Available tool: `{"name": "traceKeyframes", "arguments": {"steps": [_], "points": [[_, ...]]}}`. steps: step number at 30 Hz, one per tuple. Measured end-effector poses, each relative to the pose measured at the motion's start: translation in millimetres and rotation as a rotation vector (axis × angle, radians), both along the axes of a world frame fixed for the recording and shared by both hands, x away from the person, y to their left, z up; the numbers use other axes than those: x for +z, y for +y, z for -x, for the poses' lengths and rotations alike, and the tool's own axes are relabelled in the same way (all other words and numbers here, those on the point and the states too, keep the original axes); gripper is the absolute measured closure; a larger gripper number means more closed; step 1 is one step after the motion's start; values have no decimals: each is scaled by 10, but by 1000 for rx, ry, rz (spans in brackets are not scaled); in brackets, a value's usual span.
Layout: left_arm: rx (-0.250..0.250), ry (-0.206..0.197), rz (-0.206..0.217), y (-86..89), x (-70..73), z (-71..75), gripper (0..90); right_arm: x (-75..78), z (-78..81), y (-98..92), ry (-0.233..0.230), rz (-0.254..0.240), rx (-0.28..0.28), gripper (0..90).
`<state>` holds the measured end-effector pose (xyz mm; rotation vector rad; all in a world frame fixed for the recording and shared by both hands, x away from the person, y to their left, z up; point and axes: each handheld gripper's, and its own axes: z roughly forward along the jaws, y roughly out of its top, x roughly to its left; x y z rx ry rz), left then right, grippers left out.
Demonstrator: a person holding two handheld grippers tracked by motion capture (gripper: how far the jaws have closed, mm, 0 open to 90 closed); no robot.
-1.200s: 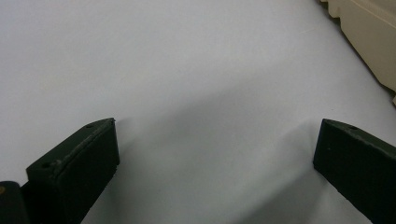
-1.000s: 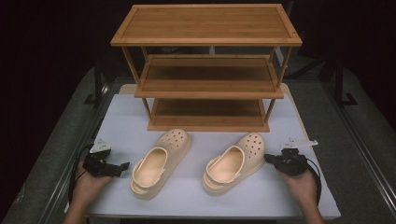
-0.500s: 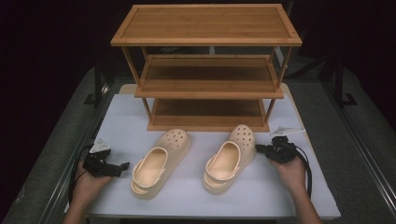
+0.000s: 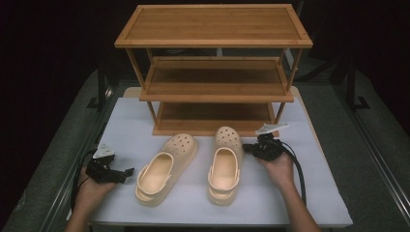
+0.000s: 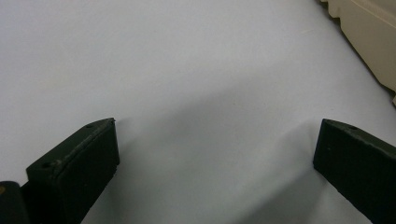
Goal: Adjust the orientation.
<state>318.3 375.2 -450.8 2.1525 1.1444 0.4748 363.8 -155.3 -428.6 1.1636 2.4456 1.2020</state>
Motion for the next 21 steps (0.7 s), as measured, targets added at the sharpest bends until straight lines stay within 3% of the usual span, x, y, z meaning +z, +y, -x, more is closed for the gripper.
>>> {"name": "traceKeyframes", "arguments": {"steps": [14, 21], "points": [[0, 1, 0, 0, 0, -1, 0, -16, -97, 294, -14, -9, 43, 900], [0, 1, 0, 0, 0, -1, 0, 25, -39, 233, -15, -8, 27, 899]]}}
